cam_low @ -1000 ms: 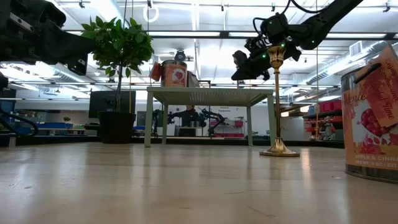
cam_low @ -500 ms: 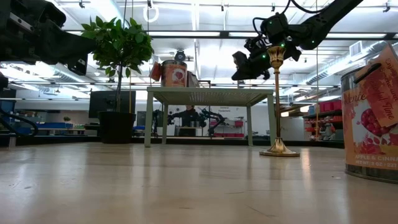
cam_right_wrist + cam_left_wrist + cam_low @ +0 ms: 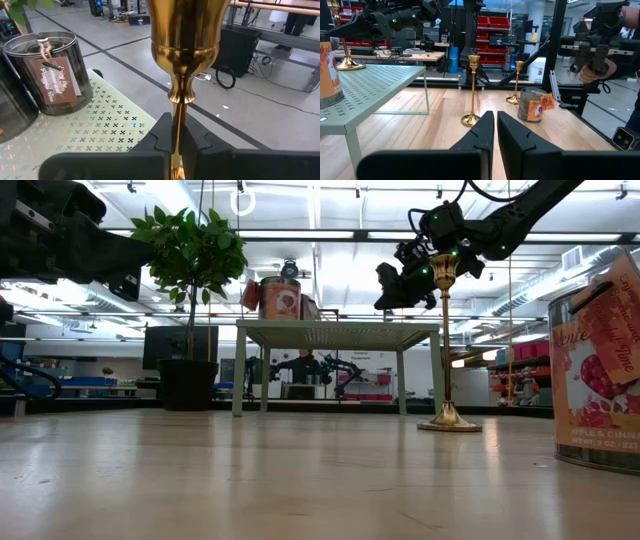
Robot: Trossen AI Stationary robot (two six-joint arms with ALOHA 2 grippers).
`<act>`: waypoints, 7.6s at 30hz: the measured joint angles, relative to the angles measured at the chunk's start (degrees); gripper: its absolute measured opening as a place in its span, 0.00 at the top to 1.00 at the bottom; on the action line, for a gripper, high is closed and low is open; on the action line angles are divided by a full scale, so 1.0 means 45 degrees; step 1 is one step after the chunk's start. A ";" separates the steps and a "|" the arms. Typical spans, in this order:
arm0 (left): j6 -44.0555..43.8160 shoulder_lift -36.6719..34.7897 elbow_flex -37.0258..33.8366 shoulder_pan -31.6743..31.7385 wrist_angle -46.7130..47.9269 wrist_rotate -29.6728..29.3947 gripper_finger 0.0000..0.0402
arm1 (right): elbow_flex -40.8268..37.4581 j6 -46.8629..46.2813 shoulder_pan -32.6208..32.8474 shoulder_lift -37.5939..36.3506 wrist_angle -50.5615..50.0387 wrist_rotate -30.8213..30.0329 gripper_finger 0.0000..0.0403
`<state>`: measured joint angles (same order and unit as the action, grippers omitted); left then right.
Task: Pick & Place candle stick holders
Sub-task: Put the top left gold candle holder on the shelf, then put the silver scented candle on the shelf
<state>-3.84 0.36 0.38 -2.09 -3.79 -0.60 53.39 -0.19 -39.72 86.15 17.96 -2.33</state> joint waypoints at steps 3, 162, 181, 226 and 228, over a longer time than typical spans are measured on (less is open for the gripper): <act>0.0000 -0.0005 0.0000 0.0000 0.0000 0.0002 0.93 | 0.0000 0.0031 0.0000 0.0000 -0.0005 -0.0095 0.97; 0.0000 0.0000 0.0000 -0.0001 0.0001 0.0000 0.93 | 0.0015 -0.0109 0.5651 -0.7019 -1.0375 0.4435 0.07; 0.0001 0.0000 -0.0001 -0.0004 0.0005 0.0000 0.93 | 0.0015 0.1471 0.9416 -0.6047 -1.0400 0.4401 0.07; 0.0004 -0.0005 0.0000 0.0000 -0.0001 0.0000 0.93 | 0.0719 0.1811 1.4065 -0.1239 -1.0505 0.3388 0.07; 0.0000 -0.0003 0.0000 -0.0002 0.0000 0.0000 0.93 | 0.0719 0.1815 1.4160 -0.1239 -1.0503 0.3268 0.07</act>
<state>-3.84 0.35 0.38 -2.10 -3.79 -0.60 56.62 7.98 24.00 80.58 -29.31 12.37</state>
